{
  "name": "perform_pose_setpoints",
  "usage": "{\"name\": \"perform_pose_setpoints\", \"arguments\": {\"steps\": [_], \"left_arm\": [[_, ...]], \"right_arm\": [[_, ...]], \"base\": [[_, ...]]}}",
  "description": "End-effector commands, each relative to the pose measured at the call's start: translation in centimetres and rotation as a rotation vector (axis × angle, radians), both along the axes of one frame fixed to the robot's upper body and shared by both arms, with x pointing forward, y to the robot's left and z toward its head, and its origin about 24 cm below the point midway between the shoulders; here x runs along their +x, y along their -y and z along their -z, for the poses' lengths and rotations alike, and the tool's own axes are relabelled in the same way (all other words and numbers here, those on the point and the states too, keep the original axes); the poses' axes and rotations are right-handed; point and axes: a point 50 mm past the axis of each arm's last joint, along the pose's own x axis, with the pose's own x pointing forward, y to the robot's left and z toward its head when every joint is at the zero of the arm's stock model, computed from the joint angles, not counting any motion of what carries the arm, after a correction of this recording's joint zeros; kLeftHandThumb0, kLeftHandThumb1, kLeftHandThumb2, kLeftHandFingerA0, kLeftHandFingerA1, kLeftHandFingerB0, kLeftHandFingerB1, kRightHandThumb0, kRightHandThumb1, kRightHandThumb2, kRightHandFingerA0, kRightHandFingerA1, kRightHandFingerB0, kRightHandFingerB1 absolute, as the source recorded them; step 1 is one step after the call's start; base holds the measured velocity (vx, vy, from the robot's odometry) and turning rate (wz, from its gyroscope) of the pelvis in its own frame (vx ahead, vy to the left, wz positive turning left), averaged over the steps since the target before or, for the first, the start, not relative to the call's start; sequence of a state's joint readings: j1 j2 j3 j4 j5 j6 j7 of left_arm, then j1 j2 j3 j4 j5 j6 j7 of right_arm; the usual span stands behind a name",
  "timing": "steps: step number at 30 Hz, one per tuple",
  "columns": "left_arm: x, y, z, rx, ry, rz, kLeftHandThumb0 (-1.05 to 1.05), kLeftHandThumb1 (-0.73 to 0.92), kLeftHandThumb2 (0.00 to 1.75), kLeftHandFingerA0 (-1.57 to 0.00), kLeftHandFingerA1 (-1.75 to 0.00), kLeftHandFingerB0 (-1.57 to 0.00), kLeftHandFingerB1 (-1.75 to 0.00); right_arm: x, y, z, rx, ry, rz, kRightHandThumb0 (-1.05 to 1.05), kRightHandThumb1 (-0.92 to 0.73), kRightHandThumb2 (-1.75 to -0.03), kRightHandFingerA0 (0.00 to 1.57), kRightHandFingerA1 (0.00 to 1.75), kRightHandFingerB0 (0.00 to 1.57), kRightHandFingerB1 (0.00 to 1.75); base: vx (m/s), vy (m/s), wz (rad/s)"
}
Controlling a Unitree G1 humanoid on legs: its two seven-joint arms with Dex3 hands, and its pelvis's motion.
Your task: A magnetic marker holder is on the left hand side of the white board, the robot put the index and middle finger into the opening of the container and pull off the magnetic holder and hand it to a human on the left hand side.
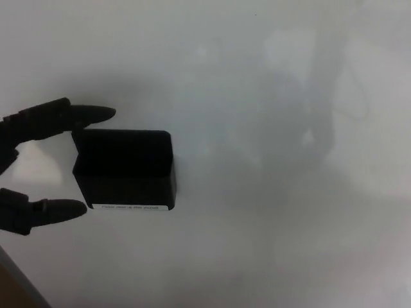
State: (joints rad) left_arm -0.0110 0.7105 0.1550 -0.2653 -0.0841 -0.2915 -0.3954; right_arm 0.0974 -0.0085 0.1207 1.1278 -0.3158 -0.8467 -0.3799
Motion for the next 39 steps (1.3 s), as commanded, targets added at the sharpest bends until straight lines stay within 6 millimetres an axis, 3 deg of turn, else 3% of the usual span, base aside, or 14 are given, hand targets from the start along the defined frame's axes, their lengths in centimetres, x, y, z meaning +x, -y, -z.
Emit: {"name": "perform_pose_setpoints", "arguments": {"steps": [1,17,19,20,23,26,31,39], "left_arm": [[1.5,0.4,-1.5,0.11,-0.085,-0.007,-0.32,0.45,0.54,-0.33,-0.37,-0.29,-0.32],[2.9,1.2,-1.4,0.158,-0.126,-0.023,-0.35,0.45,0.6,-0.3,-0.4,-0.26,-0.35],[3.0,1.1,-1.3,0.135,-0.187,-0.021,-0.35,0.44,0.6,-0.33,-0.41,-0.23,-0.35],[3.0,1.2,-1.3,0.124,-0.218,-0.01,-0.28,0.49,0.55,-0.43,-0.4,-0.25,-0.31],[3.0,1.2,-1.4,0.111,-0.259,0.006,-0.28,0.49,0.55,-0.43,-0.4,-0.25,-0.31],[3.7,1.2,-2.4,0.135,-0.436,0.071,-0.34,0.52,0.56,-0.54,-0.41,-0.33,-0.33],[3.8,1.2,-2.7,0.141,-0.465,0.075,-0.34,0.52,0.56,-0.54,-0.41,-0.33,-0.33],[6.3,2.0,-4.7,0.246,-0.571,0.125,-0.45,0.47,0.54,-0.57,-0.42,-0.37,-0.34]], "right_arm": [[0.4,0.4,-0.6,-0.036,0.079,-0.008,-0.5,-0.69,-0.61,0.78,0.52,0.57,0.43],[0.8,0.4,-0.8,-0.055,0.097,-0.024,-0.47,-0.62,-0.62,0.79,0.54,0.55,0.44],[0.9,0.4,-0.8,-0.056,0.098,-0.029,-0.47,-0.62,-0.62,0.78,0.54,0.55,0.44],[1.0,0.4,-0.8,-0.059,0.098,-0.03,-0.46,-0.63,-0.61,0.79,0.54,0.57,0.44],[1.0,0.3,-0.8,-0.064,0.099,-0.031,-0.46,-0.63,-0.61,0.79,0.54,0.57,0.44],[1.3,0.4,-0.8,-0.078,0.098,-0.042,-0.43,-0.64,-0.6,0.8,0.54,0.59,0.45],[1.3,0.4,-0.8,-0.082,0.099,-0.045,-0.43,-0.64,-0.6,0.8,0.54,0.59,0.45],[1.6,0.5,-0.8,-0.133,0.094,-0.086,-0.36,-0.66,-0.58,0.73,0.51,0.61,0.46]], "base": [[0.0,0.0,0.0],[0.0,0.0,0.0],[0.0,0.0,0.0],[0.0,0.0,0.0],[0.0,0.0,0.0],[0.0,0.0,0.0],[0.0,0.0,0.0],[0.0,0.0,0.0]]}}
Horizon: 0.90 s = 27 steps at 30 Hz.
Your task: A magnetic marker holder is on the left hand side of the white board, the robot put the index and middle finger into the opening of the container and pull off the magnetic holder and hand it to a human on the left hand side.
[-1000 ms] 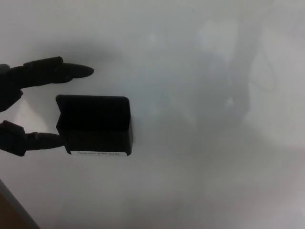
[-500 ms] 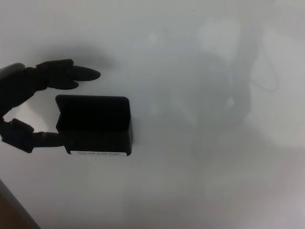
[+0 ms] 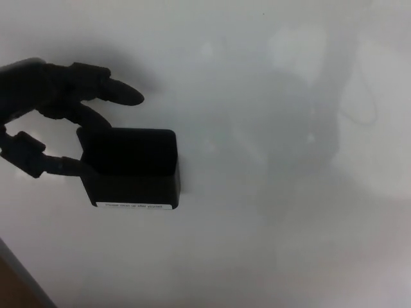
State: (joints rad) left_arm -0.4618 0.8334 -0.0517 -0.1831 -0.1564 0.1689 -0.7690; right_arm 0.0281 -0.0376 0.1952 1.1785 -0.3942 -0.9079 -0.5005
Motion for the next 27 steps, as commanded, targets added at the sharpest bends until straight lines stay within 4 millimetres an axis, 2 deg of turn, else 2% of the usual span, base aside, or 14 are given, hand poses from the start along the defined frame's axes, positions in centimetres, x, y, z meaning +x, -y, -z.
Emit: {"name": "perform_pose_setpoints", "arguments": {"steps": [1,8,12,13,14,15,23,24,27], "left_arm": [[1.5,0.1,-0.8,0.066,-0.219,0.035,-0.48,0.46,0.54,-0.57,-0.42,-0.36,-0.34],[2.9,0.9,-1.0,0.097,-0.224,0.046,-0.49,0.49,0.55,-0.56,-0.4,-0.37,-0.33],[3.5,1.2,-0.7,0.146,-0.236,0.056,-0.57,0.52,0.57,-0.47,-0.37,-0.33,-0.32],[3.6,1.2,-0.6,0.17,-0.251,0.052,-0.65,0.45,0.76,-0.34,-0.45,-0.26,-0.41],[3.7,1.2,-0.5,0.181,-0.259,0.05,-0.65,0.45,0.76,-0.34,-0.45,-0.26,-0.41],[3.8,1.3,-0.5,0.203,-0.275,0.045,-0.61,0.52,0.57,-0.35,-0.35,-0.28,-0.3],[3.8,1.4,-0.4,0.277,-0.336,0.035,-0.57,0.53,0.56,-0.32,-0.36,-0.26,-0.3],[3.8,1.3,0.2,0.297,-0.345,0.034,-0.63,0.45,0.73,-0.28,-0.44,-0.22,-0.39],[3.8,1.3,0.7,0.311,-0.356,0.034,-0.63,0.45,0.72,-0.28,-0.43,-0.21,-0.38]], "right_arm": [[0.1,0.8,0.0,-0.077,0.001,-0.016,-0.35,-0.65,-0.58,0.77,0.52,0.61,0.47],[0.3,0.6,-0.1,-0.088,0.011,-0.023,-0.34,-0.63,-0.59,0.82,0.55,0.61,0.47],[0.4,0.6,-0.1,-0.098,0.02,-0.023,-0.35,-0.63,-0.58,0.82,0.56,0.62,0.47],[0.5,0.6,-0.1,-0.1,0.022,-0.024,-0.35,-0.64,-0.59,0.82,0.56,0.61,0.46],[0.5,0.6,-0.1,-0.099,0.021,-0.025,-0.35,-0.64,-0.59,0.82,0.56,0.61,0.46],[0.5,0.6,-0.1,-0.1,0.021,-0.026,-0.36,-0.64,-0.59,0.82,0.55,0.61,0.46],[0.4,0.4,0.0,-0.114,0.017,-0.034,-0.36,-0.64,-0.58,0.83,0.56,0.6,0.45],[0.4,0.4,0.0,-0.109,0.017,-0.036,-0.35,-0.63,-0.59,0.82,0.58,0.61,0.47],[0.4,0.3,0.0,-0.107,0.018,-0.037,-0.35,-0.63,-0.59,0.81,0.57,0.61,0.47]], "base": [[0.0,0.0,0.0],[0.0,0.0,0.0],[0.0,0.0,0.0],[0.0,0.0,0.0],[0.0,0.0,0.0],[0.0,0.0,0.0],[0.0,0.0,0.0],[0.0,0.0,0.0],[0.0,0.0,0.0]]}}
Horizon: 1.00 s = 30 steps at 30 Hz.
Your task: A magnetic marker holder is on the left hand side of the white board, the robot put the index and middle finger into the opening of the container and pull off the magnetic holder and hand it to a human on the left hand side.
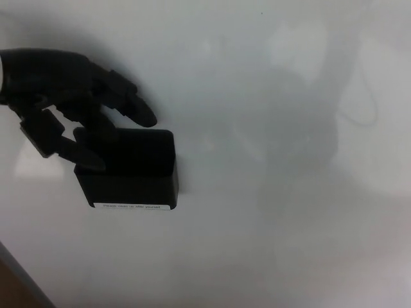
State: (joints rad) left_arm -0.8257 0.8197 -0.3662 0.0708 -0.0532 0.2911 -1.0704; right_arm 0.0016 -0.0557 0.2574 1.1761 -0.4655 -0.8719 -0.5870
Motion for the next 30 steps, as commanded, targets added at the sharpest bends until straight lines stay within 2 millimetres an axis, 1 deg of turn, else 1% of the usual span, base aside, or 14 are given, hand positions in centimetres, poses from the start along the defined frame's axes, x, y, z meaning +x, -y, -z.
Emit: {"name": "perform_pose_setpoints", "arguments": {"steps": [1,8,9,13,15,19,25,28,29,30], "left_arm": [[0.0,-0.6,0.9,0.074,-0.044,-0.026,-0.63,0.45,0.72,-0.28,-0.43,-0.21,-0.38],[0.2,-0.2,2.0,0.094,-0.058,-0.014,-0.65,0.45,0.75,-0.28,-0.44,-0.19,-0.38],[0.2,-0.2,2.1,0.093,-0.06,-0.014,-0.67,0.45,0.76,-0.28,-0.44,-0.19,-0.38],[0.2,-0.2,2.1,0.094,-0.06,-0.014,-0.67,0.45,0.76,-0.28,-0.44,-0.19,-0.38],[0.2,0.2,2.6,0.088,-0.066,-0.011,-0.7,0.45,0.77,-0.27,-0.44,-0.19,-0.38],[0.2,0.4,2.7,0.077,-0.067,0.0,-0.69,0.45,0.77,-0.25,-0.44,-0.19,-0.38],[0.1,0.8,2.8,0.068,-0.075,0.001,-0.7,0.46,0.77,-0.24,-0.43,-0.19,-0.38],[0.1,1.1,3.2,0.061,-0.077,0.021,-0.7,0.46,0.77,-0.23,-0.43,-0.19,-0.38],[0.1,1.1,3.4,0.059,-0.084,0.02,-0.67,0.56,0.58,-0.29,-0.35,-0.23,-0.29],[0.1,1.2,3.4,0.059,-0.085,0.02,-0.67,0.56,0.58,-0.29,-0.35,-0.23,-0.29]], "right_arm": [[-0.1,0.7,0.1,-0.028,-0.004,0.013,-0.35,-0.63,-0.59,0.81,0.57,0.61,0.47],[0.1,0.7,0.0,-0.032,-0.007,0.01,-0.36,-0.65,-0.58,0.8,0.54,0.62,0.47],[0.2,0.6,0.0,-0.029,-0.002,0.009,-0.37,-0.64,-0.58,0.81,0.55,0.62,0.46],[0.2,0.5,0.0,-0.028,0.001,0.009,-0.37,-0.64,-0.58,0.81,0.55,0.62,0.46],[0.2,0.5,-0.1,-0.031,0.012,0.006,-0.36,-0.64,-0.58,0.83,0.57,0.63,0.47],[0.2,0.6,0.0,-0.034,0.005,0.007,-0.38,-0.64,-0.58,0.81,0.55,0.62,0.46],[0.1,0.6,0.0,-0.035,0.004,0.006,-0.37,-0.64,-0.58,0.82,0.57,0.62,0.47],[0.0,0.6,0.0,-0.038,0.002,0.006,-0.38,-0.64,-0.59,0.82,0.57,0.63,0.47],[-0.1,0.6,0.0,-0.035,0.003,0.006,-0.38,-0.64,-0.59,0.82,0.57,0.62,0.47],[-0.1,0.6,0.0,-0.034,0.003,0.007,-0.38,-0.64,-0.59,0.82,0.57,0.62,0.47]], "base": [[0.0,0.0,0.0],[0.0,0.0,0.0],[0.0,0.0,0.0],[0.0,0.0,0.0],[0.0,0.0,0.0],[0.0,0.0,0.0],[0.0,0.0,0.0],[0.0,0.0,0.0],[0.0,0.0,0.0],[0.0,0.0,0.0]]}}
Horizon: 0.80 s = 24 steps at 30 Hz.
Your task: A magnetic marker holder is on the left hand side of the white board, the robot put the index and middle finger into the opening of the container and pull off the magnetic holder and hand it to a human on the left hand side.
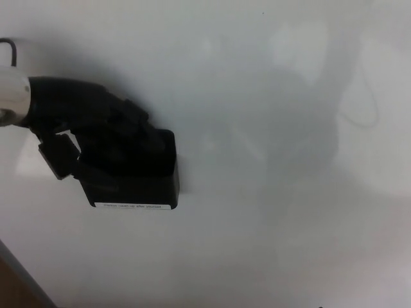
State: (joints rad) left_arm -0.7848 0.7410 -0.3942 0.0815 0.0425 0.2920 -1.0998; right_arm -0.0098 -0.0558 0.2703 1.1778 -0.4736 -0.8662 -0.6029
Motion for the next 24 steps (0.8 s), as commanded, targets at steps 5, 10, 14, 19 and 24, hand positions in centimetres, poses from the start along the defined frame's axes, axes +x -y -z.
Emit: {"name": "perform_pose_setpoints", "arguments": {"steps": [5,10,14,19,24], "left_arm": [[-0.4,0.1,1.8,0.024,-0.036,0.002,-0.69,0.56,0.58,-0.28,-0.35,-0.23,-0.29],[-0.8,0.2,2.9,0.042,-0.059,-0.006,-0.71,0.46,0.77,-0.19,-0.43,-0.14,-0.37],[-1.0,0.3,3.2,0.051,-0.069,-0.013,-0.71,0.46,0.78,-0.2,-0.43,-0.14,-0.37],[-1.1,0.3,3.1,0.059,-0.071,-0.019,-0.71,0.46,0.78,-0.2,-0.43,-0.13,-0.37],[-1.0,0.3,3.1,0.056,-0.07,-0.016,-0.71,0.46,0.77,-0.2,-0.44,-0.13,-0.37]], "right_arm": [[-1.2,0.8,0.4,-0.034,-0.024,0.006,-0.37,-0.64,-0.59,0.8,0.56,0.63,0.47],[-1.6,0.7,0.6,-0.034,-0.047,0.002,-0.36,-0.63,-0.59,0.8,0.57,0.63,0.48],[-1.7,0.7,0.6,-0.042,-0.043,-0.004,-0.36,-0.63,-0.59,0.81,0.59,0.63,0.48],[-1.6,0.7,0.6,-0.034,-0.043,-0.004,-0.36,-0.64,-0.59,0.8,0.57,0.63,0.47],[-1.6,0.7,0.5,-0.036,-0.033,-0.002,-0.36,-0.63,-0.59,0.8,0.57,0.65,0.48]], "base": [[0.0,0.0,0.0],[0.0,0.0,0.0],[0.0,0.0,0.0],[0.0,0.0,0.0],[0.0,0.0,0.0]]}}
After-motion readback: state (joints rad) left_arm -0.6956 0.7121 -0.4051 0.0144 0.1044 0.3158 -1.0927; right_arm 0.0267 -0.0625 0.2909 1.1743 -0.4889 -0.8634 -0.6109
